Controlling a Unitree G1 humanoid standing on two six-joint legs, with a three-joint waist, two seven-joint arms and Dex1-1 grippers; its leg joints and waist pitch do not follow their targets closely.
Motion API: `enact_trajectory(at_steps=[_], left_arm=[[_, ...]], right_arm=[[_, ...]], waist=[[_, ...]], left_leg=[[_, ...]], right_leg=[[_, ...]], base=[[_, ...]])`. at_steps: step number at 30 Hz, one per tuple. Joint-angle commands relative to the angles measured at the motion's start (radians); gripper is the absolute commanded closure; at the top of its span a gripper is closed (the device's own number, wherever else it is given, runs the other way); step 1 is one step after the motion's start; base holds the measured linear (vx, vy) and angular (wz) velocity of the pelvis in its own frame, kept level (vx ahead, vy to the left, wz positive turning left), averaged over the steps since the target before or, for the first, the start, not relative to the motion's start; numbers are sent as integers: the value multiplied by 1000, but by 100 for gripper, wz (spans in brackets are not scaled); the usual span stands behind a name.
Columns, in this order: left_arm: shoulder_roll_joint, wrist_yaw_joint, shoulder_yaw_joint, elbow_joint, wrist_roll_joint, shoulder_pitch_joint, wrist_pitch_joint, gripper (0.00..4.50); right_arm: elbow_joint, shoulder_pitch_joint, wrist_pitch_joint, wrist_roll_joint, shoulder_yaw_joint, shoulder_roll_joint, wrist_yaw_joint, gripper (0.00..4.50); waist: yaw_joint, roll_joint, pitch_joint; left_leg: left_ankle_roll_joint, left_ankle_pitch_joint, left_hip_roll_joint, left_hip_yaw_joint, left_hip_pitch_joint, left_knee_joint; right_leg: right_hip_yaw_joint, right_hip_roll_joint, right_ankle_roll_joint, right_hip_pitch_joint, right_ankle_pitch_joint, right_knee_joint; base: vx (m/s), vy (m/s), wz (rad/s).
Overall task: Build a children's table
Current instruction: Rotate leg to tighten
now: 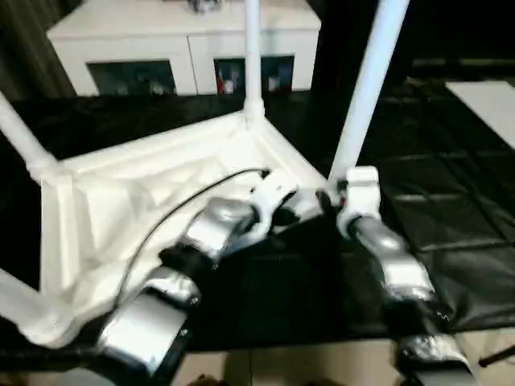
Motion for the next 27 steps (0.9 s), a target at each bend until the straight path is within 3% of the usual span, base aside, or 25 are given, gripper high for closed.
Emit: enact_trajectory(at_steps=[1,2,4,5,9,13,15,18,20,21,23,24,25,26,27], left_arm=[[-9,102,49,0,-1,-48,-42,450],[-9,79,37,-4,4,-43,-57,450],[-8,57,24,-1,13,-40,-82,450],[-7,47,19,3,16,-38,-90,450],[-3,27,11,14,19,-35,-119,450],[4,6,11,16,16,-30,-132,450],[12,-10,6,13,19,-25,-143,450],[23,-35,8,14,18,-21,-162,450],[28,-53,5,14,20,-19,-187,450],[29,-53,8,14,20,-17,-196,450],[30,-55,12,8,17,-16,-221,450],[31,-75,27,-11,-4,-10,-207,423],[33,-84,34,-26,-16,-5,-199,423],[35,-100,46,-51,-36,4,-186,395],[41,-126,57,-92,-58,19,-167,391]], right_arm=[[-14,-8,-25,-9,99,61,36,183],[-21,-5,-40,-3,104,62,57,183],[-36,5,-60,11,82,64,65,183],[-48,14,-73,2,80,52,68,148],[-73,35,-80,-21,76,17,64,103],[-128,70,-63,-25,48,-29,64,68],[-184,103,-42,-37,32,-87,87,54],[-272,165,7,0,17,-208,237,23],[-311,196,30,19,27,-269,331,12],[-333,214,52,35,36,-299,384,12],[-367,242,80,64,50,-340,461,5],[-404,278,90,85,69,-390,539,1],[-418,293,92,95,73,-406,565,1],[-443,318,97,113,79,-434,610,0],[-474,351,102,133,83,-467,658,0]], waist=[[1,-21,-84],[5,-16,-85],[8,-17,-85],[8,-19,-84],[11,-18,-77],[4,-19,-75],[5,-17,-77],[14,-18,-80],[17,-17,-80],[18,-19,-77],[15,-22,-75],[17,-23,-73],[15,-24,-72],[17,-20,-71],[19,-18,-72]], left_leg=[[66,-132,60,-38,18,-74],[94,-104,60,-36,22,-71],[113,-93,60,-35,21,-69],[119,-94,60,-34,20,-68],[92,-159,64,-37,23,-76],[72,-191,65,-39,26,-80],[69,-180,64,-38,25,-79],[96,-131,63,-38,21,-74],[113,-135,63,-36,21,-70],[125,-151,59,-36,16,-69],[127,-172,57,-37,12,-69],[123,-195,62,-37,18,-68],[120,-199,63,-37,19,-69],[118,-204,62,-38,16,-70],[114,-212,67,-37,24,-70]], right_leg=[[41,-65,-239,51,-108,-58],[41,-66,-254,51,-75,-54],[41,-67,-259,53,-63,-54],[41,-66,-256,53,-74,-55],[40,-65,-232,51,-177,-65],[41,-65,-216,49,-217,-70],[42,-64,-217,49,-205,-68],[43,-63,-225,58,-120,-59],[44,-66,-234,57,-106,-60],[41,-67,-232,63,-128,-65],[39,-68,-222,64,-191,-72],[39,-68,-207,59,-248,-80],[40,-67,-208,56,-262,-81],[37,-68,-206,60,-284,-84],[39,-67,-218,49,-286,-85]], base=[[0,0,0],[0,0,0],[0,0,0],[0,0,0],[0,0,0],[0,0,0],[0,0,0],[0,0,0],[0,0,0],[0,0,0],[0,0,0],[0,0,0],[0,0,0],[0,0,0],[0,0,0]])
